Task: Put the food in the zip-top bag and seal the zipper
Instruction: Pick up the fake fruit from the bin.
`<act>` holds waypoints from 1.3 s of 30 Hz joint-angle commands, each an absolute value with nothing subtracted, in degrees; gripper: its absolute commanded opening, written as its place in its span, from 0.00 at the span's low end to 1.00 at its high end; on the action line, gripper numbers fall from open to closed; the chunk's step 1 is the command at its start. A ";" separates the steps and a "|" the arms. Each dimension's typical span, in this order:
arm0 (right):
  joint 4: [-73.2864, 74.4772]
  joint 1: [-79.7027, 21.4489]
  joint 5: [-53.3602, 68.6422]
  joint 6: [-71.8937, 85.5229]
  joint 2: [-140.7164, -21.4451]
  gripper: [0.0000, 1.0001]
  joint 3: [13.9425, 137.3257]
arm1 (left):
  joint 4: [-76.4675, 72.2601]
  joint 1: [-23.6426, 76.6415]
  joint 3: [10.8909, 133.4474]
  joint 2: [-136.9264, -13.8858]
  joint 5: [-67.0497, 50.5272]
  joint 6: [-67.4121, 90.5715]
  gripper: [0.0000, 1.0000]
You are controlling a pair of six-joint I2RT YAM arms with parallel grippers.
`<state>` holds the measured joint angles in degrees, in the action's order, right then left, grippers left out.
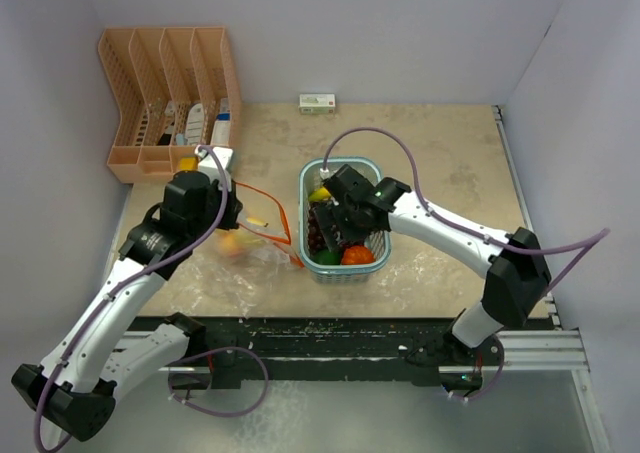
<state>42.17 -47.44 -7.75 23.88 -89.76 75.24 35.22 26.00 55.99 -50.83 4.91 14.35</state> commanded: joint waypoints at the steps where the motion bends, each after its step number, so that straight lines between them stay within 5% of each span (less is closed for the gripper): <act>1: 45.01 -47.29 -6.25 24.47 -91.54 0.94 74.98 | 32.11 25.67 56.13 -49.45 4.71 14.02 0.00; 19: 44.83 -47.29 -6.94 25.13 -98.90 0.79 71.34 | 31.61 25.37 55.90 -48.99 4.04 14.11 0.00; 23: 43.94 -47.29 -6.39 25.12 -99.89 0.69 70.17 | 31.49 25.14 55.81 -48.96 3.91 14.15 0.00; 33: 46.21 -47.29 -9.23 25.74 -95.84 0.18 75.67 | 31.33 25.00 55.97 -48.96 3.57 14.48 0.00; 39: 47.68 -47.29 -10.72 25.52 -89.91 0.14 83.21 | 31.67 25.01 57.33 -49.26 2.43 14.94 0.00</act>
